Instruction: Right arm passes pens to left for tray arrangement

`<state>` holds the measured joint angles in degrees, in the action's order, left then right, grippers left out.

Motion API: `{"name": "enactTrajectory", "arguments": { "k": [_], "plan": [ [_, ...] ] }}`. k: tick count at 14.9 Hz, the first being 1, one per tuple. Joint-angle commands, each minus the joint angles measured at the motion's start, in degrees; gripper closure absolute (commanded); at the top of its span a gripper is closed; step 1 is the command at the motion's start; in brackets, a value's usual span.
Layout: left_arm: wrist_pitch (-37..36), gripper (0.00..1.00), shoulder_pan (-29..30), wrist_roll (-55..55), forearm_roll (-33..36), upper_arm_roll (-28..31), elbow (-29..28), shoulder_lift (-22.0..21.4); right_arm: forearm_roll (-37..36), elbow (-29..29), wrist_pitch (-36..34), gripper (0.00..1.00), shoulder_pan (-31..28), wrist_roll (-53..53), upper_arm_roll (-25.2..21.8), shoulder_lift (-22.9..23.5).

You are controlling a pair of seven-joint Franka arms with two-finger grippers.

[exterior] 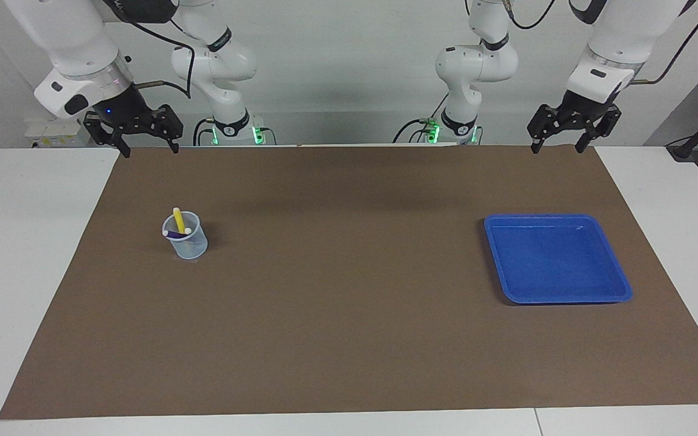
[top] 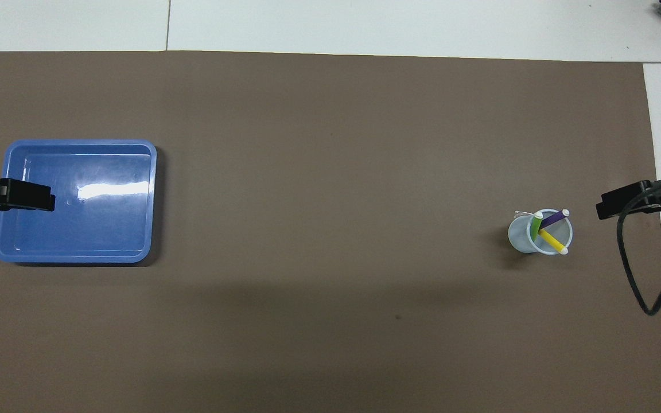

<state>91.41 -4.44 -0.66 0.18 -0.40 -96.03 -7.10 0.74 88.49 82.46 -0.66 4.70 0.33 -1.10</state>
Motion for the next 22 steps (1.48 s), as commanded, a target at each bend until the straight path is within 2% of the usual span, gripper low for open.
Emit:
{"name": "enactTrajectory", "arguments": {
  "k": [1,22],
  "plan": [
    [-0.35,0.0,-0.92,0.3,0.34,0.58,-1.44,-1.6,-0.66,-0.25,-1.25,0.0,0.22,0.14,-0.33,-0.22],
    [-0.44,0.0,-0.92,0.57,0.34,0.58,-1.52,-1.6,0.57,-0.07,-3.18,0.0,0.22,0.66,0.19,-1.71]
  ]
}}
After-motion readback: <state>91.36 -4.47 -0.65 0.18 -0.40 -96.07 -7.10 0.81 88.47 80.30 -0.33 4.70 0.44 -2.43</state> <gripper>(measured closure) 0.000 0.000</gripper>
